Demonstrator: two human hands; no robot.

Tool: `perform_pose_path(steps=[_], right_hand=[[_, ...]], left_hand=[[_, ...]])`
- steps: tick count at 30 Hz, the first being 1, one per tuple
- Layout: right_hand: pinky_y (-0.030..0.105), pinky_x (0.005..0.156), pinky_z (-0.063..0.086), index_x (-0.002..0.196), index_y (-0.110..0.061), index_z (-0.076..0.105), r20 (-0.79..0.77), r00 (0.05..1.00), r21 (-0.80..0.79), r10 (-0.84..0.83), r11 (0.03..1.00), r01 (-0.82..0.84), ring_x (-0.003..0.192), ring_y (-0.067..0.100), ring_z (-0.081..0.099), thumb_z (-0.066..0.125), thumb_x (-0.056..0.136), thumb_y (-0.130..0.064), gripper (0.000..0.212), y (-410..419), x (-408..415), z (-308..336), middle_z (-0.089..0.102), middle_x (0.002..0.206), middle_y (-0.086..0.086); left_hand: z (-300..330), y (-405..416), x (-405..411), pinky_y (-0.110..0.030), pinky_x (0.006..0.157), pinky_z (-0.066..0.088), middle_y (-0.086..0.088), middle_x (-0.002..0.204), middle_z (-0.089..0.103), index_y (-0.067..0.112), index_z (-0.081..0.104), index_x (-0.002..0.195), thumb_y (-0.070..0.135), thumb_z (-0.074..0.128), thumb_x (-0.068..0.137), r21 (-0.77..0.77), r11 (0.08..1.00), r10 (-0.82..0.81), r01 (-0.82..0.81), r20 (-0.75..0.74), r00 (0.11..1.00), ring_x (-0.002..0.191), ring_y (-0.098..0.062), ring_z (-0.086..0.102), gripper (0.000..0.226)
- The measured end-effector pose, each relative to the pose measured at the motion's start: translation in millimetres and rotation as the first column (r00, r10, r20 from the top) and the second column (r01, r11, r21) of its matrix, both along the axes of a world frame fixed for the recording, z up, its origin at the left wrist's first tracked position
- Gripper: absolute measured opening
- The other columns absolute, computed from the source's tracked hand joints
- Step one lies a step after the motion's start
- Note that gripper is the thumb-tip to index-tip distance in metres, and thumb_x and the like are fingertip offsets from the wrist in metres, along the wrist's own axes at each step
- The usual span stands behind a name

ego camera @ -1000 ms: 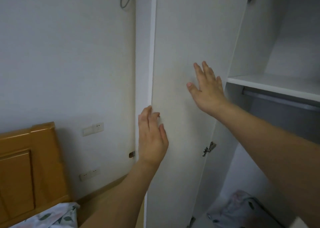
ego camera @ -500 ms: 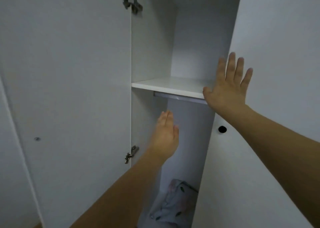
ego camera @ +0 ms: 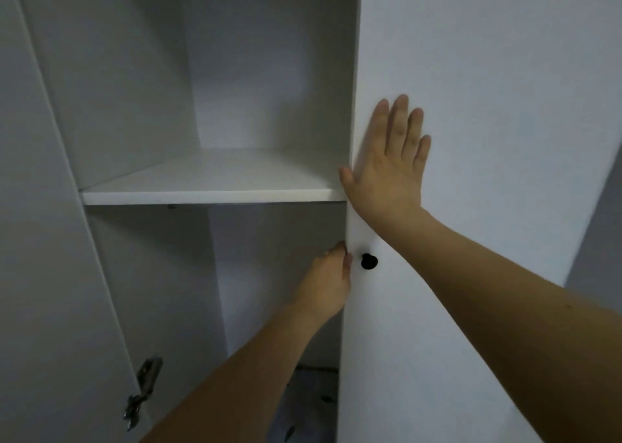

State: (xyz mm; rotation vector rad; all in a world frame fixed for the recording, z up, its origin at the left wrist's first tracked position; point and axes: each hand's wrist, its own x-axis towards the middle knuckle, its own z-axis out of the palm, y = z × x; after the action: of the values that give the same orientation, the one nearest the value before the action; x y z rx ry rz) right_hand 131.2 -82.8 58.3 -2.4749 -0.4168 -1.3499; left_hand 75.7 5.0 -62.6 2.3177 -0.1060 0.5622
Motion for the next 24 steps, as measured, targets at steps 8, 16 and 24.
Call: perform_pose_path(steps=[8, 16, 24], right_hand=[[0.046, 0.118, -0.002, 0.151, -0.012, -0.008, 0.122, 0.991, -0.238, -0.057, 0.968, 0.085, 0.149, 0.029, -0.005, 0.049, 0.093, -0.039, 0.087, -9, -27, 1, -0.009, 0.161, 0.009], [0.044, 0.118, -0.003, 0.152, -0.006, 0.009, 0.371, 0.928, -0.455, -0.032, 0.865, 0.212, 0.149, 0.025, 0.003, 0.050, 0.080, -0.006, 0.083, -52, -109, 14, 0.001, 0.162, 0.008], [0.045, 0.118, -0.006, 0.149, 0.001, 0.020, 0.532, 0.783, -0.469, -0.323, 0.657, 0.590, 0.149, 0.024, -0.001, 0.041, 0.087, -0.012, 0.067, -97, -171, 69, -0.006, 0.161, 0.011]], left_hand=[[-1, 5, -8, -0.029, 0.058, 0.040, -0.009, 0.077, 0.061, 0.012, 0.048, 0.080, 0.031, 0.034, 0.104, 0.053, 0.999, -0.010, 0.011, -0.015, 1.000, 0.066, -0.021, 0.056, 0.034], [2, -30, -80, -0.037, 0.066, 0.051, -0.010, 0.076, 0.065, 0.014, 0.052, 0.074, 0.034, 0.043, 0.100, 0.061, 0.984, -0.163, 0.165, -0.034, 0.986, 0.068, -0.024, 0.063, 0.034], [11, -78, -112, -0.027, 0.061, 0.051, 0.000, 0.066, 0.068, 0.019, 0.063, 0.066, 0.042, 0.058, 0.091, 0.073, 0.881, -0.460, 0.467, -0.093, 0.883, 0.065, -0.012, 0.068, 0.034]])
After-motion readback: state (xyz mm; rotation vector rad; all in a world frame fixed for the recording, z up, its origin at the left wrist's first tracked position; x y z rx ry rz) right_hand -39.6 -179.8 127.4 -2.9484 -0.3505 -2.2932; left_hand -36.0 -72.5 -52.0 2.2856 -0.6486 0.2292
